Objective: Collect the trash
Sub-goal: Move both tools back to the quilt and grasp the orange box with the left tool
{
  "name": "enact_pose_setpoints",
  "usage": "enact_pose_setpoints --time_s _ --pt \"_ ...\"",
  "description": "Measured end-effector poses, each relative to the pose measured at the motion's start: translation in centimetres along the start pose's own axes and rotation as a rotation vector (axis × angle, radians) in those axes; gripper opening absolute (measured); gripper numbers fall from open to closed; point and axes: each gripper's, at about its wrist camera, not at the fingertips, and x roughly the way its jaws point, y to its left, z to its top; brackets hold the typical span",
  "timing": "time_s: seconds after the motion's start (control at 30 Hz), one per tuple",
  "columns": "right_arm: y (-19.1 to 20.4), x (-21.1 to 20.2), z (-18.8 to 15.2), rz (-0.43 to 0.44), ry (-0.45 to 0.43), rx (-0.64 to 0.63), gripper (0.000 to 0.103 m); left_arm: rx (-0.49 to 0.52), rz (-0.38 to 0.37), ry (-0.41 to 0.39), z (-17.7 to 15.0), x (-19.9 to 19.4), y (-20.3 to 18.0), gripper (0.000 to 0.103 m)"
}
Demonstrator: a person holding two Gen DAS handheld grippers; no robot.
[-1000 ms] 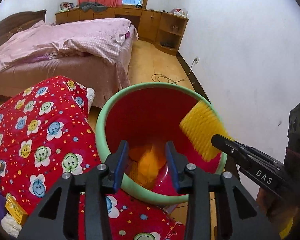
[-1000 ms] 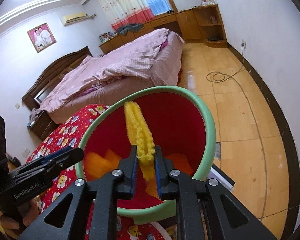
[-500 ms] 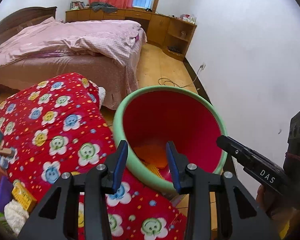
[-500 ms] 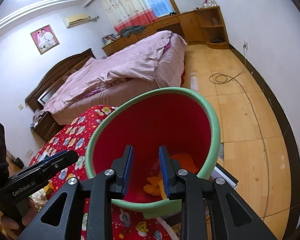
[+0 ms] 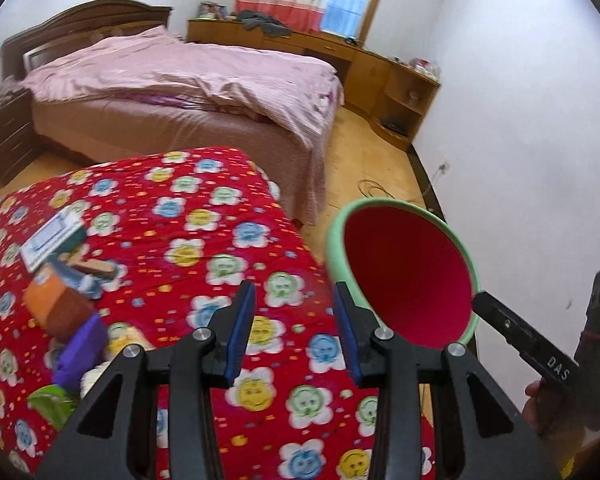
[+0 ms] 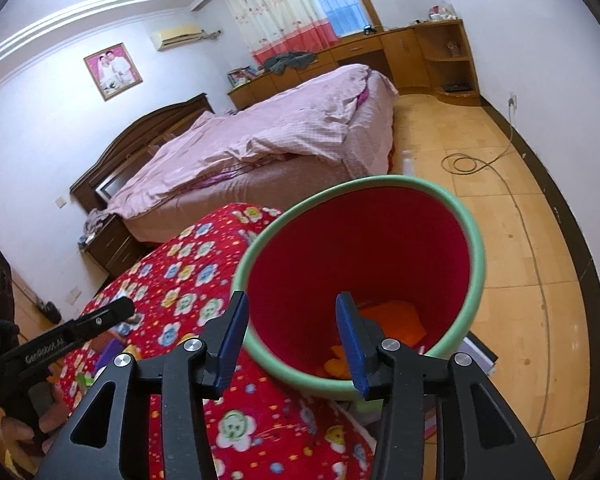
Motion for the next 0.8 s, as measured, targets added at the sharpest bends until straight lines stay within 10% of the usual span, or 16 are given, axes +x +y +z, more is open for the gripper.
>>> enact_pose_setpoints --time_s 0.8 --pt "7.5 2.7 -1.5 0.031 0.064 -0.093 0.071 0.019 0.311 -0.014 -0.4 -3.7 11.8 0.073"
